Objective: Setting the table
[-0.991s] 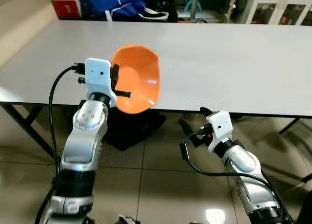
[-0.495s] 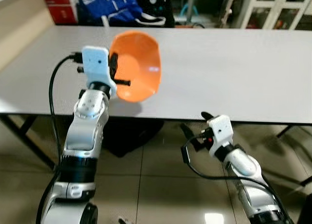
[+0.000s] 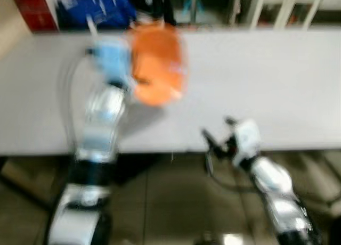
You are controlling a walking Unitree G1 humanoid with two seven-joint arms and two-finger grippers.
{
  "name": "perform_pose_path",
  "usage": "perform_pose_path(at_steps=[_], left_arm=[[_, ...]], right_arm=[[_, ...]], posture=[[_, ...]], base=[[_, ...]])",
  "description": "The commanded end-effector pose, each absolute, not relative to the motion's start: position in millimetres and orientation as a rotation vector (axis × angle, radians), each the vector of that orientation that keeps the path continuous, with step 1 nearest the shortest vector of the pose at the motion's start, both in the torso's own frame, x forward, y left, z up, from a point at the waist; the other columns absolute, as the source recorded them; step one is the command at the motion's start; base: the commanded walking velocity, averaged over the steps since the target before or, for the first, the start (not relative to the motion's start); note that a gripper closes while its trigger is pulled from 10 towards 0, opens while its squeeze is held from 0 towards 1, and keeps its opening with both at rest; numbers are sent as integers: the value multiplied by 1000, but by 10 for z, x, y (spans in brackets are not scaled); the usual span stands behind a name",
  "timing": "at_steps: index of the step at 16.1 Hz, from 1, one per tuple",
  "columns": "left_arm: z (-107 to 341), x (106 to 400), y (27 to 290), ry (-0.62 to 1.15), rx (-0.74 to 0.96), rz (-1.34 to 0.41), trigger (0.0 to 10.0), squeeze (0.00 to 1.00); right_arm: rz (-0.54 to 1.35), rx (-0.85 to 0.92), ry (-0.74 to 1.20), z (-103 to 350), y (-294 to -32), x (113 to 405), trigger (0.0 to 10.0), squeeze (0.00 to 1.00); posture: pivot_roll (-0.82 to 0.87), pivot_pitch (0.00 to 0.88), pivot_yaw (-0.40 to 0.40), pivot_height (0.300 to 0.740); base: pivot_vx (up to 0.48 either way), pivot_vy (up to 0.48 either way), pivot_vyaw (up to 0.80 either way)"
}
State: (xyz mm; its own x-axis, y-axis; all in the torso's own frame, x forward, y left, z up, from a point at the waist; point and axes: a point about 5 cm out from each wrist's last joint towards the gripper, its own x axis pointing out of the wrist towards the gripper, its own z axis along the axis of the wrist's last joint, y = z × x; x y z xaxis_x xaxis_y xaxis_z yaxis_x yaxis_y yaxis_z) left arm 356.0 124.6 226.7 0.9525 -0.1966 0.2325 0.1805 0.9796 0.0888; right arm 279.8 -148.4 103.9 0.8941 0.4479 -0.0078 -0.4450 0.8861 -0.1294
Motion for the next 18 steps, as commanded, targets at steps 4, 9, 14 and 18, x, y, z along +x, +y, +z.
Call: perform_pose_path(at_steps=[4,9,14,18], left_arm=[[2400,3591,1395,-295,39,-153,0,0],[2287,3699,1388,-229,-81,-133,0,0],[2195,3868,1474,-140,-342,-30,0,0],[1840,3871,1565,15,-632,136,0,0]], right_arm=[[542,-121,-98,1287,-1375,2797,10000,0],[599,-172,-95,1465,-1535,2868,10000,0],[605,-158,-81,1445,-1470,2856,10000,0],[607,-152,-67,1420,-1474,2845,10000,0]], posture=[[-131,21,46,740],[-137,27,33,740],[-148,31,24,740],[-151,37,14,740]], base=[[352,0,0],[0,0,0],[0,0,0],[0,0,0]])
